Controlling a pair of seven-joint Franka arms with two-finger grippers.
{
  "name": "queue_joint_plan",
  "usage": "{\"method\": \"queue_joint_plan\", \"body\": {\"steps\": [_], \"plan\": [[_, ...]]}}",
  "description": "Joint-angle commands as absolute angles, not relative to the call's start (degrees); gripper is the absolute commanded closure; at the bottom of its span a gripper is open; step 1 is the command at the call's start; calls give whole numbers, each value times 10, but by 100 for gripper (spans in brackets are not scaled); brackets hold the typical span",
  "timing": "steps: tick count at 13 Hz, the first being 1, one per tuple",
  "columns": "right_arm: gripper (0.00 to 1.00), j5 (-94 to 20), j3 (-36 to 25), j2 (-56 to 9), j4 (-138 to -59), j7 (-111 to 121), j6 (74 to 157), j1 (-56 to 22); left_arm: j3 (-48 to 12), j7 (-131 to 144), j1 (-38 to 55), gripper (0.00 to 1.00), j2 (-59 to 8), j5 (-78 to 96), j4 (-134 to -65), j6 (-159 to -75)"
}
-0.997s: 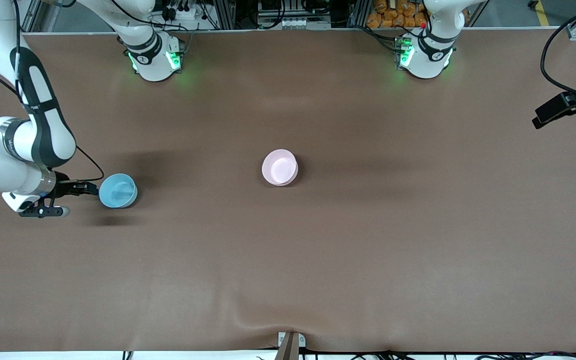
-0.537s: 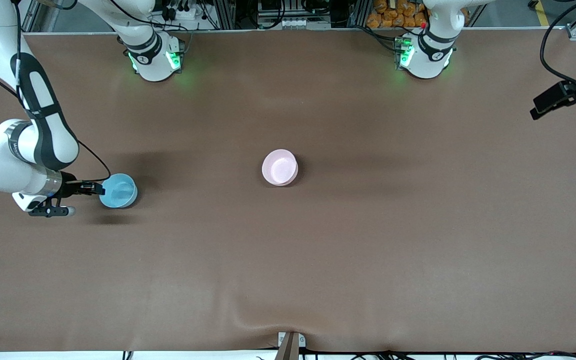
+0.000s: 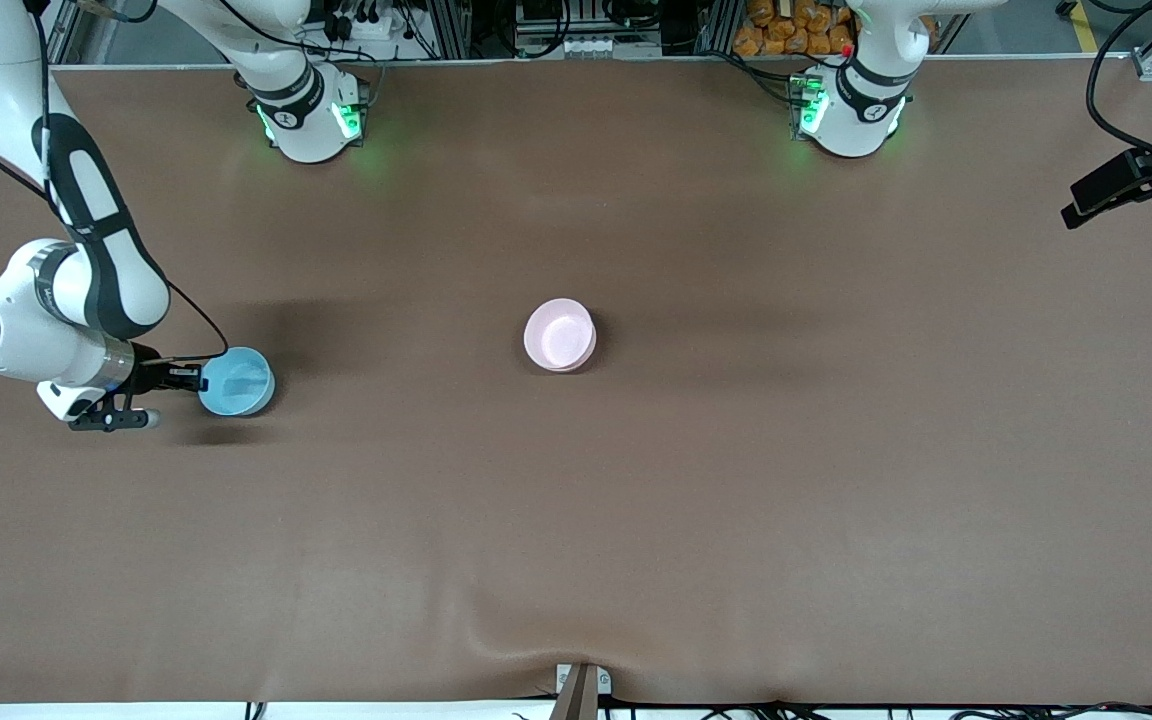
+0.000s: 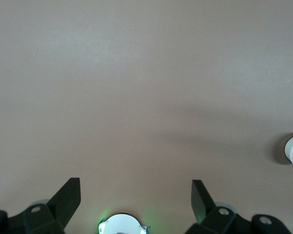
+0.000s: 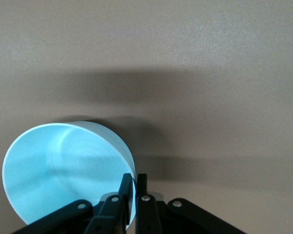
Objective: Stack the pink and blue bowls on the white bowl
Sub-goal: 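Lift the blue bowl with the right gripper over the pink bowl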
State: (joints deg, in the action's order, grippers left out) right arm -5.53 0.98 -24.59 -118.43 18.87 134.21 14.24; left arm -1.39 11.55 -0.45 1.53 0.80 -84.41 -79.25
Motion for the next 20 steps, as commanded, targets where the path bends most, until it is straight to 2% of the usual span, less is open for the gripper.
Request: {"method": "queue_joint_plan", "body": {"steps": [1,4,6,9,12,17,20], "plan": [[100,-63,18,-237,-1191,201,1341,152,-11,105,-6,0,33,19,-857,-787],[100,-129,20,-224,-1139,133,1216,131,-9,105,-8,0,33,19,-857,-787],[100,-151,20,-207,-1123,58,1181,92,-10,105,-23,0,34,27,-854,-787],[100,-152,20,-199,-1072,-138,1140,-13,-10,105,-36,0,34,40,-855,-789],[100,-154,20,-208,-1012,-280,1130,-110,-10,105,-36,0,37,40,-856,-789],[100,-245,20,-211,-1012,-303,1110,-191,-10,105,-36,0,33,39,-857,-789],[100,-248,19,-221,-1023,-339,1152,-258,-10,105,-36,0,33,39,-857,-789]]}}
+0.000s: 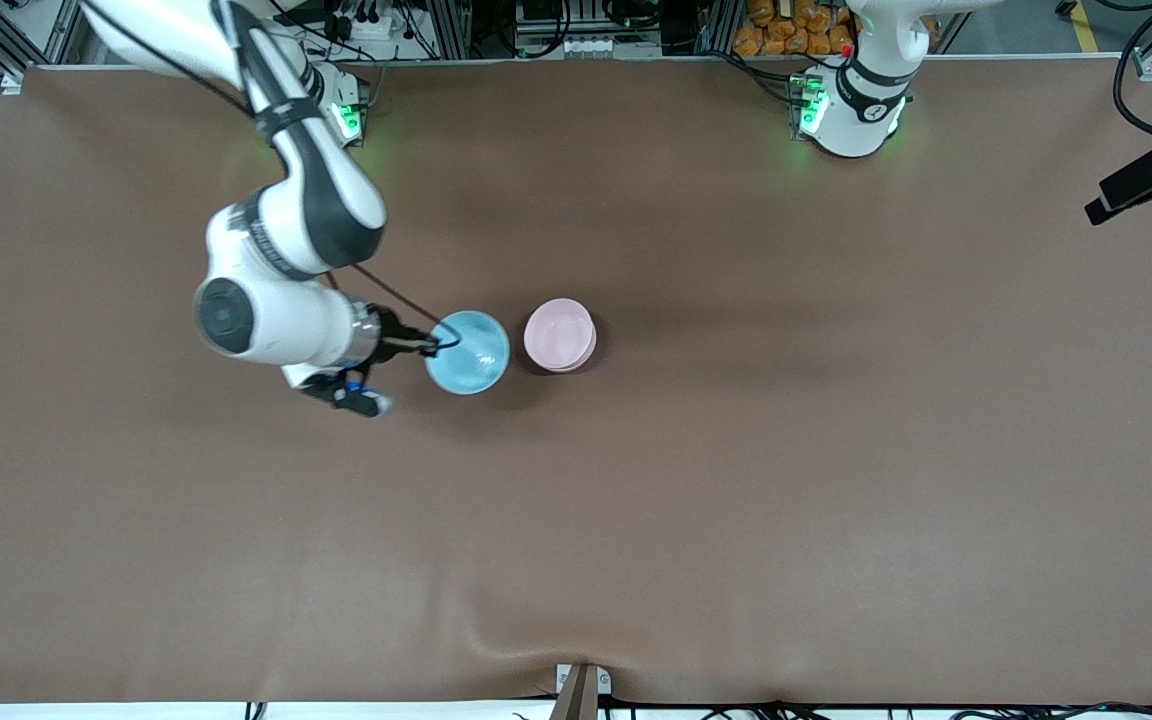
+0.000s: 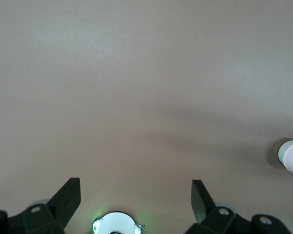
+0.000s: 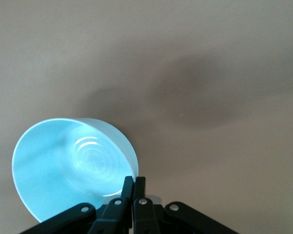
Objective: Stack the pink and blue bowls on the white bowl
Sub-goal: 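Lift the blue bowl with the right gripper over the pink bowl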
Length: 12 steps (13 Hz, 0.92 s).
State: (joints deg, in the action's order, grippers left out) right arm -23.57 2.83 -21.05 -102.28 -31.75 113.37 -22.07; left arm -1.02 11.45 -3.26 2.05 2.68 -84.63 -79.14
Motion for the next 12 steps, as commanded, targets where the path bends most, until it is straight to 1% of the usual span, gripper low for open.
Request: {"method": "queue_joint_plan", "body": {"steps": [1,3,5,8,12], "plan": [[100,-250,19,-221,-1033,-340,1157,-270,-10,105,-36,0,33,39,-857,-789],[100,-250,19,-221,-1044,-357,1180,-286,-11,105,-35,0,33,39,-857,-789],[100,-250,19,-240,-1045,-385,1211,-315,-11,105,-35,0,33,39,-857,-789],[100,-250,19,-243,-1081,-389,1268,-336,-12,105,-35,0,31,39,-856,-789],[100,-250,19,-251,-1081,-411,1301,-355,-12,105,-35,0,30,39,-855,-792]]}}
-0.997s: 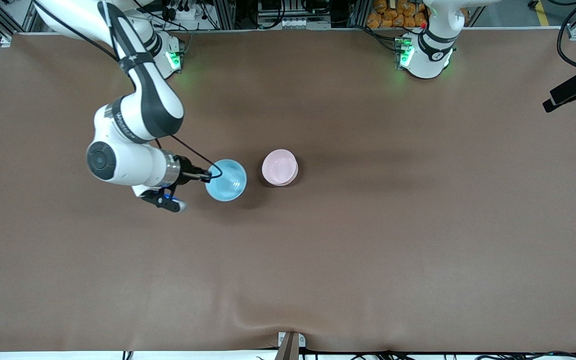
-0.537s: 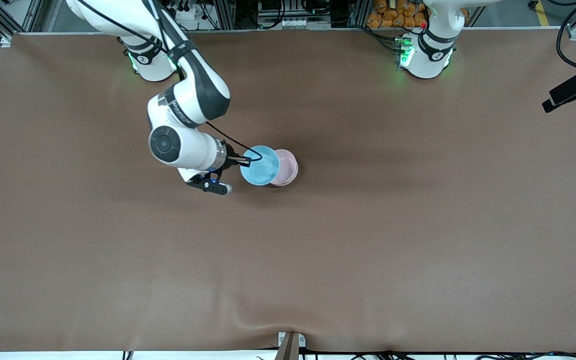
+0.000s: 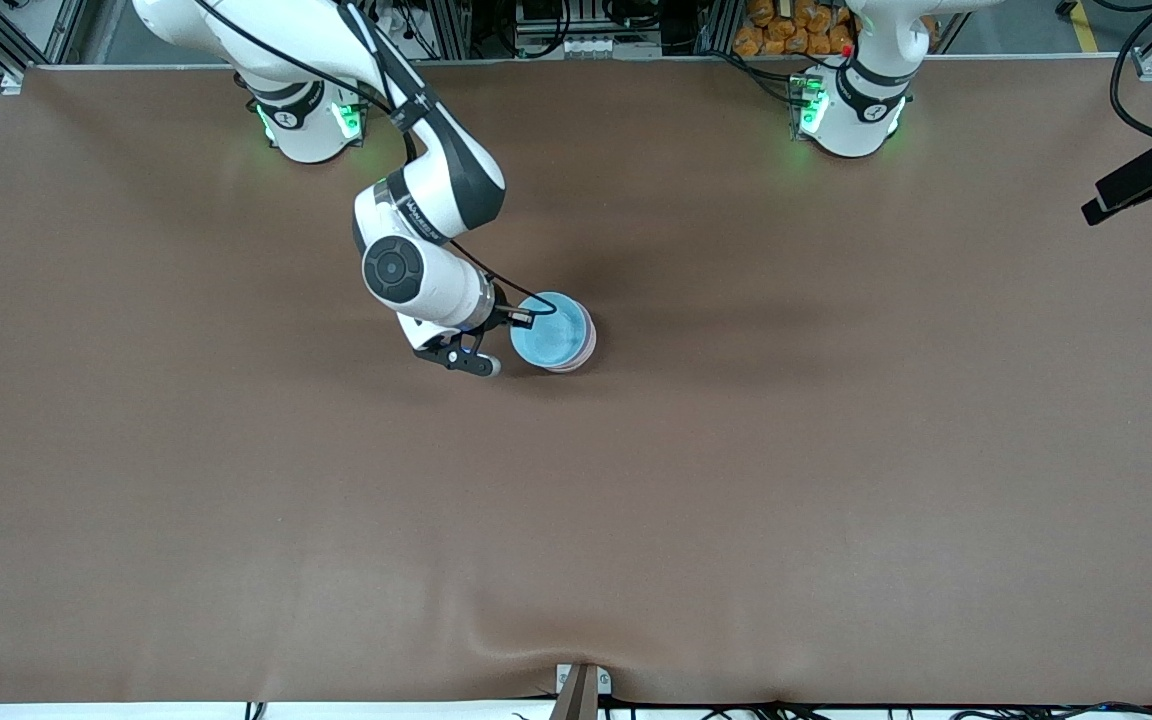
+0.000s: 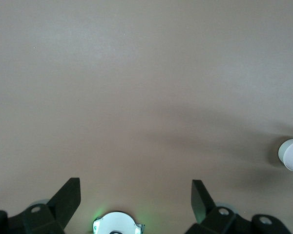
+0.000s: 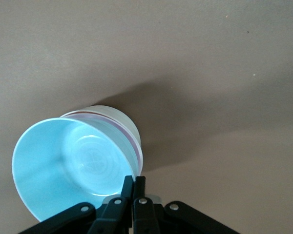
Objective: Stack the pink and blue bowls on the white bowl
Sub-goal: 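Lower the blue bowl onto the pink bowl and open the right gripper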
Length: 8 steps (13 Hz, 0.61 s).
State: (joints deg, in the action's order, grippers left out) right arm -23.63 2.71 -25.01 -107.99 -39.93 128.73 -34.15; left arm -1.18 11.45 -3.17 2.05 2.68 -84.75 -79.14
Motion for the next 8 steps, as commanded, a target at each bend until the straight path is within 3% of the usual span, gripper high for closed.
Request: {"method": "queue_joint_plan", "body": {"steps": [1,8], "plan": [[100,-250,19,-251,-1082,-415,1303,-359,-12,105,-35,0,30,39,-855,-792],[100,-247,18,-277,-1085,-422,1342,-377,-13,105,-34,0,29,39,-856,-792]]}}
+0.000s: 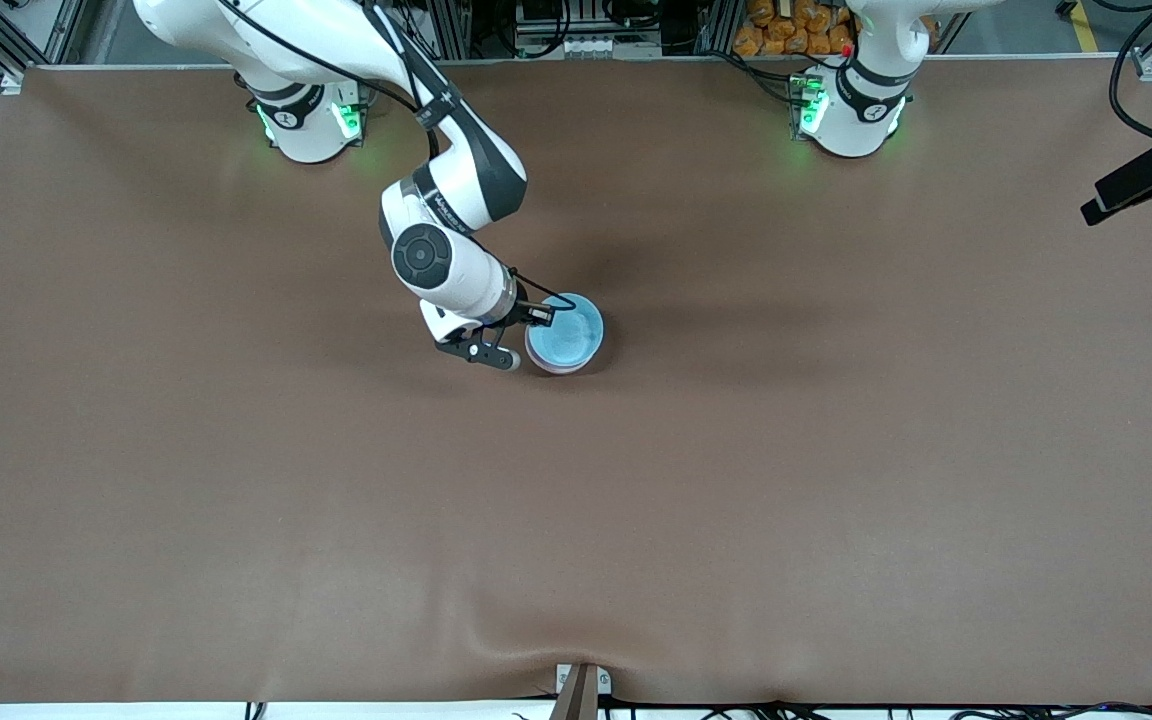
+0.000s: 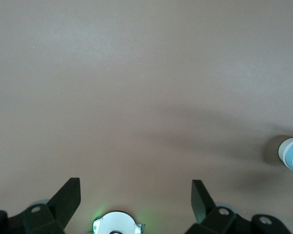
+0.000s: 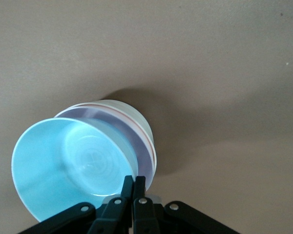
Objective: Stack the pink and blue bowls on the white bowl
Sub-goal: 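Lower the blue bowl onto the pink bowl and open the right gripper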
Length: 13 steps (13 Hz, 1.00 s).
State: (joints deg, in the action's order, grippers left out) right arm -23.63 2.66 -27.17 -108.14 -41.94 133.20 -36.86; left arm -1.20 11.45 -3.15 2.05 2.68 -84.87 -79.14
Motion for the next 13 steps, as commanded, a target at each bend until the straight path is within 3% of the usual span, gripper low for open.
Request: {"method": "queue_joint_plan", "body": {"steps": [1,4,5,6,7,10,12,13], "plan": [[100,-244,18,-282,-1085,-422,1349,-378,-13,105,-34,0,30,39,-856,-792],[100,-243,18,-286,-1083,-421,1353,-375,-14,105,-34,0,29,39,-857,-792],[80,-243,18,-288,-1082,-422,1356,-373,-14,105,-33,0,29,39,-857,-792],[12,-243,18,-288,-1082,-424,1356,-371,-14,105,-33,0,29,39,-856,-792],[0,-243,18,-287,-1080,-432,1354,-371,-14,105,-33,0,28,39,-856,-792],[0,-243,13,-277,-1044,-441,1313,-362,-14,105,-33,0,28,39,-856,-793],[0,-230,-12,-259,-967,-439,1202,-352,-14,105,-32,0,28,39,-856,-795],[0,-201,-38,-259,-890,-437,1116,-345,-14,105,-32,0,28,39,-856,-795]]}}
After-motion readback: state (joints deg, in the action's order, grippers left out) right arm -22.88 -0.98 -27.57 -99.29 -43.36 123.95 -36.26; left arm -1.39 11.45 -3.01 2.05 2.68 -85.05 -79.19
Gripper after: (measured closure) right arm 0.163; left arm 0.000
